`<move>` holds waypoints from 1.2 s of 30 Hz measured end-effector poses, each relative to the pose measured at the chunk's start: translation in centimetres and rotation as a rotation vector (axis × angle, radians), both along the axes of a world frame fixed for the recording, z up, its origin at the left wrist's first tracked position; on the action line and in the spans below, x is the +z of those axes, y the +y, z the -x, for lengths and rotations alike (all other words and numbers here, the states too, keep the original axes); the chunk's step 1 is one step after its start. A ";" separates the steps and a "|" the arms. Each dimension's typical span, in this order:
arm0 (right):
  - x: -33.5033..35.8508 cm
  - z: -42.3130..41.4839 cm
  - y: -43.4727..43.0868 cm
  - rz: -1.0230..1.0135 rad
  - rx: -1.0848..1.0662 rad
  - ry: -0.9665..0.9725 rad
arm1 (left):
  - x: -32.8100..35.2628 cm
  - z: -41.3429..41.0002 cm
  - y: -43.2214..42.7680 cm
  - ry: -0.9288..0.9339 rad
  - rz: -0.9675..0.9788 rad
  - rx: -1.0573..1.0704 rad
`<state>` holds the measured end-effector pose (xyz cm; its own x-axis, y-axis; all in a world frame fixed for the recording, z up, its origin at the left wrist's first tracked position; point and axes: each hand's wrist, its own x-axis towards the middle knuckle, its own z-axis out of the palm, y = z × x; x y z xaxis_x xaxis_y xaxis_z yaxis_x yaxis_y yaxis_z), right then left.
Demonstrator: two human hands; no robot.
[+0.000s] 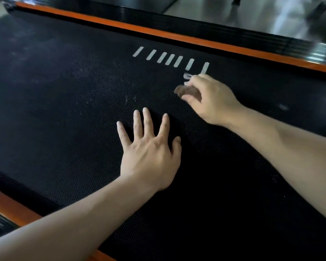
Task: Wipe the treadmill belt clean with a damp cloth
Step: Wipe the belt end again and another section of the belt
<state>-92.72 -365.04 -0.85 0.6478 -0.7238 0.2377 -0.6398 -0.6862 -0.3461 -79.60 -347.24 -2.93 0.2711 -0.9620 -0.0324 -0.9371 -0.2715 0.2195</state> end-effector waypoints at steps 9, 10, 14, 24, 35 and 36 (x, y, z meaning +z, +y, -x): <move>1.0 1.3 -9.8 0.101 -0.489 0.119 | 0.0 0.0 0.1 -0.012 -0.003 -0.012; 0.8 1.3 -8.8 0.098 -0.367 0.097 | 0.0 -0.1 0.1 -0.015 -0.001 -0.011; 1.6 3.3 -10.2 0.083 -0.357 0.153 | -0.1 0.0 0.0 -0.022 0.002 -0.008; 1.7 5.4 -9.2 0.060 -0.288 0.166 | 0.0 -0.1 -0.1 -0.009 -0.003 -0.005; 0.8 8.8 -8.0 0.066 -0.376 0.108 | 0.0 -0.1 0.0 -0.011 -0.005 -0.005; 1.2 8.9 -9.1 0.078 -0.507 0.122 | 0.0 0.0 0.0 -0.011 -0.009 -0.006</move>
<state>-101.66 -374.15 0.33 0.2473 -0.9367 0.2480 -0.9306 -0.3009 -0.2084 -79.58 -347.29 -2.92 0.2654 -0.9634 -0.0383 -0.9410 -0.2675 0.2070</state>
